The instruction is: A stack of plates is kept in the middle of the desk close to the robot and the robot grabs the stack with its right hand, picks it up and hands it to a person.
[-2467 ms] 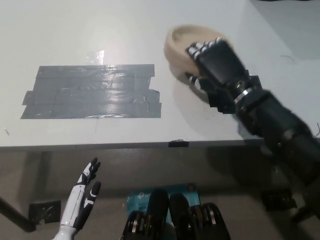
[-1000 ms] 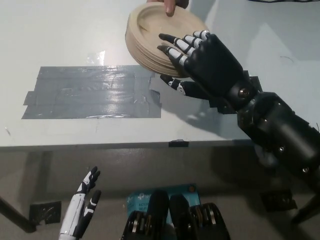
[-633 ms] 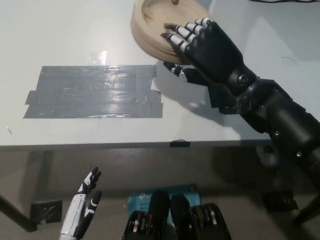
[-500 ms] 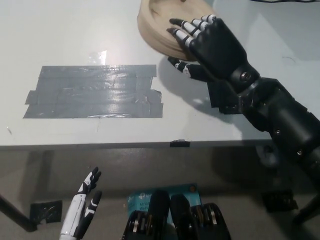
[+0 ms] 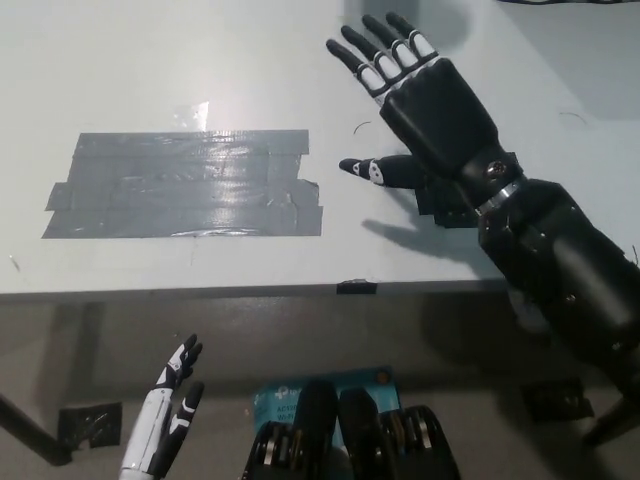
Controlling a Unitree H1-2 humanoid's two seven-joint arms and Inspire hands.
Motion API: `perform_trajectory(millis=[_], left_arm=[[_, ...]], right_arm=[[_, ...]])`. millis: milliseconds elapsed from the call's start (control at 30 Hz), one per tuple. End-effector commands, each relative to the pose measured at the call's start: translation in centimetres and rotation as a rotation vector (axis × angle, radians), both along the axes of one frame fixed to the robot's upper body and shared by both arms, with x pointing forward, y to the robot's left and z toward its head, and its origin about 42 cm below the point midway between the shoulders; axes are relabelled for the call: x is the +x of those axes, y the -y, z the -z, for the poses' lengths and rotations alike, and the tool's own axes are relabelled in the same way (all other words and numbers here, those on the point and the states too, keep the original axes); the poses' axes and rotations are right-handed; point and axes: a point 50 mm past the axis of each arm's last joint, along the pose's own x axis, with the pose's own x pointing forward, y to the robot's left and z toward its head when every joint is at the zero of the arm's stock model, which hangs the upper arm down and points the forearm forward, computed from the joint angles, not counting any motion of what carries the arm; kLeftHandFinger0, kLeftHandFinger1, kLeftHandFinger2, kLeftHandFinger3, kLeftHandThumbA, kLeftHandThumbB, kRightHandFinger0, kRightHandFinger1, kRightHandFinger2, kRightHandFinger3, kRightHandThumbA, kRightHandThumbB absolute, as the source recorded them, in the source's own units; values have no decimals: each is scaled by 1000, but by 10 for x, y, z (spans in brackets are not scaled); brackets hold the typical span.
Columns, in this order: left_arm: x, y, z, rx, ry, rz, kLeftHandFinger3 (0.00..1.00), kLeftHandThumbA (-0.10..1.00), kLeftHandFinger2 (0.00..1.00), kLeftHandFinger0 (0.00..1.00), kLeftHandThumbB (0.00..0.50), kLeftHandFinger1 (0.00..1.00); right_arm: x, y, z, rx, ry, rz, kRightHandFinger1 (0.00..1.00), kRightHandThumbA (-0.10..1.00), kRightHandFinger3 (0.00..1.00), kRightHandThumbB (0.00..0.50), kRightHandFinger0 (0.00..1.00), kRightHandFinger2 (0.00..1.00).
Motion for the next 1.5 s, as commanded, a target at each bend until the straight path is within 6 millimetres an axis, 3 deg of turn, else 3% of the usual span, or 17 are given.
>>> perform_trajectory(millis=[0, 67, 133, 167, 233, 333, 400, 467, 500, 567, 633, 700, 733, 833, 1100, 1267, 1467], left_arm=[[6, -1, -10, 8, 57, 28, 1000, 1000, 1000, 1000, 363, 1000], [7, 0, -11, 11, 62, 30, 1000, 1000, 1000, 1000, 364, 1000], [11, 2, -13, 9, 71, 34, 1000, 1000, 1000, 1000, 374, 1000], [12, 2, -13, 6, 71, 34, 1000, 1000, 1000, 1000, 375, 1000], [17, 3, -17, 6, 79, 35, 1000, 1000, 1000, 1000, 389, 1000], [20, 3, -19, 0, 86, 38, 1000, 1000, 1000, 1000, 410, 1000], [22, 5, -22, -5, 95, 42, 1000, 1000, 1000, 1000, 404, 1000], [22, 6, -23, -7, 93, 42, 1000, 1000, 1000, 1000, 404, 1000], [21, 8, -23, -12, 89, 44, 1000, 1000, 1000, 1000, 413, 1000], [21, 10, -22, -23, 85, 46, 1000, 1000, 1000, 1000, 417, 1000], [20, 11, -21, -29, 87, 49, 1000, 1000, 1000, 1000, 410, 1000], [19, 12, -21, -34, 85, 50, 1000, 1000, 1000, 1000, 412, 1000], [18, 12, -20, -31, 88, 45, 1000, 1000, 1000, 1000, 409, 1000], [14, 10, -19, -42, 95, 33, 1000, 1000, 1000, 1000, 398, 1000], [-5, 7, -11, -86, 70, 8, 1000, 1000, 1000, 1000, 421, 1000], [-17, 5, -5, -80, 51, -3, 1000, 1000, 1000, 1000, 410, 1000], [-12, 9, -4, -114, 50, -13, 1000, 1000, 1000, 1000, 416, 1000]], right_arm=[[-56, 28, -108, 160, -153, -105, 1000, 870, 1000, 500, 1000, 1000], [-61, 32, -113, 166, -146, -109, 1000, 870, 1000, 500, 1000, 1000], [-98, 55, -129, 188, -70, -118, 1000, 876, 1000, 500, 1000, 1000], [-105, 59, -130, 193, -53, -125, 1000, 874, 1000, 500, 1000, 1000], [-143, 75, -136, 215, 25, -157, 1000, 892, 1000, 500, 1000, 1000], [-184, 86, -131, 255, 97, -173, 1000, 889, 1000, 500, 1000, 1000], [-217, 92, -115, 308, 136, -202, 1000, 911, 1000, 500, 1000, 1000], [-230, 94, -104, 334, 121, -213, 1000, 879, 1000, 500, 1000, 1000], [-249, 96, -79, 385, 80, -205, 1000, 921, 1000, 500, 1000, 1000], [-262, 98, -58, 410, 57, -179, 1000, 962, 1000, 500, 1000, 1000], [-275, 92, -32, 473, -16, -171, 1000, 932, 1000, 500, 1000, 1000], [-279, 86, -2, 547, -101, -177, 1000, 921, 1000, 500, 1000, 1000], [-278, 81, 25, 584, -148, -158, 1000, 961, 1000, 500, 1000, 1000], [-272, 77, 66, 627, -245, -92, 1000, 958, 1000, 498, 1000, 1000], [-251, 77, 188, 760, -614, 97, 1000, 1000, 1000, 416, 1000, 1000], [-243, 85, 222, 795, -778, 156, 1000, 1000, 1000, 447, 1000, 1000], [-234, 91, 221, 810, -793, 151, 1000, 1000, 1000, 451, 1000, 1000]])
